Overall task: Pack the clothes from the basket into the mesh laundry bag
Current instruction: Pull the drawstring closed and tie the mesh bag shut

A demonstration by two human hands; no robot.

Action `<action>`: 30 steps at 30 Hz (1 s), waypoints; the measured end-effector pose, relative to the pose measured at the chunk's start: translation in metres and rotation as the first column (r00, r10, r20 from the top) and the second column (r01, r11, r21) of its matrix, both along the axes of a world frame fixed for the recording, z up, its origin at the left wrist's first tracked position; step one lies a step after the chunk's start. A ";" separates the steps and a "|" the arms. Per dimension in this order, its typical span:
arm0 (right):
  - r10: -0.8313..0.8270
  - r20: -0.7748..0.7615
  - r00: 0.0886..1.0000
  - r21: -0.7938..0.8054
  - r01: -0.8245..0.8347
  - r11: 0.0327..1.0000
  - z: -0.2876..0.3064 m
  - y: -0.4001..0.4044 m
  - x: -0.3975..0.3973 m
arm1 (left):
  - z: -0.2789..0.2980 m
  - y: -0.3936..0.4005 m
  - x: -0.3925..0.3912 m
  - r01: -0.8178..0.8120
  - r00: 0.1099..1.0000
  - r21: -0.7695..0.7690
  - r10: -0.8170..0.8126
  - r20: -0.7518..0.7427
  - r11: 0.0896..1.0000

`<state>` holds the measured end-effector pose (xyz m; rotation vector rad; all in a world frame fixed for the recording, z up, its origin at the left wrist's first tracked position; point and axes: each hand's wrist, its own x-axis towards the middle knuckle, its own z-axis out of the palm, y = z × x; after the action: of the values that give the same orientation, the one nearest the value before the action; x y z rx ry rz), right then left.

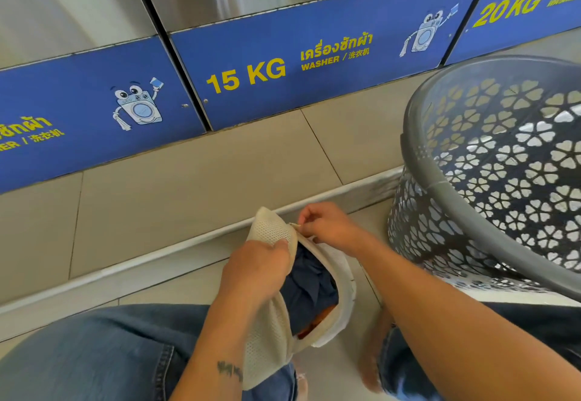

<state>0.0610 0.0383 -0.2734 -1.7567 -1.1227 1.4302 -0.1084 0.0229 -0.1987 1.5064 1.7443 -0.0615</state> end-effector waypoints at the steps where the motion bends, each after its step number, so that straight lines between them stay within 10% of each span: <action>1: -0.030 -0.037 0.999 -0.006 0.030 1.000 0.002 -0.002 -0.002 | 0.001 0.001 -0.001 0.062 0.996 0.030 -0.060 -0.065 0.998; 10: -0.159 -0.086 0.983 0.084 0.167 0.982 0.008 -0.029 -0.027 | 0.007 0.021 0.008 0.205 0.953 0.708 -0.302 0.013 0.676; 17: -0.302 -0.227 0.926 -0.029 0.304 0.952 0.000 -0.052 -0.038 | -0.040 0.021 -0.002 0.223 0.973 0.165 -0.230 0.022 0.961; 30: -0.228 -0.241 0.943 -0.028 0.228 0.973 0.003 -0.060 -0.036 | -0.033 0.019 -0.009 0.155 0.971 0.033 -0.158 0.180 0.987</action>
<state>0.0254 -0.0213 -0.2704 -1.5998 -0.7648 1.4534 -0.1178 0.0420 -0.2313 1.6087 1.4832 0.0118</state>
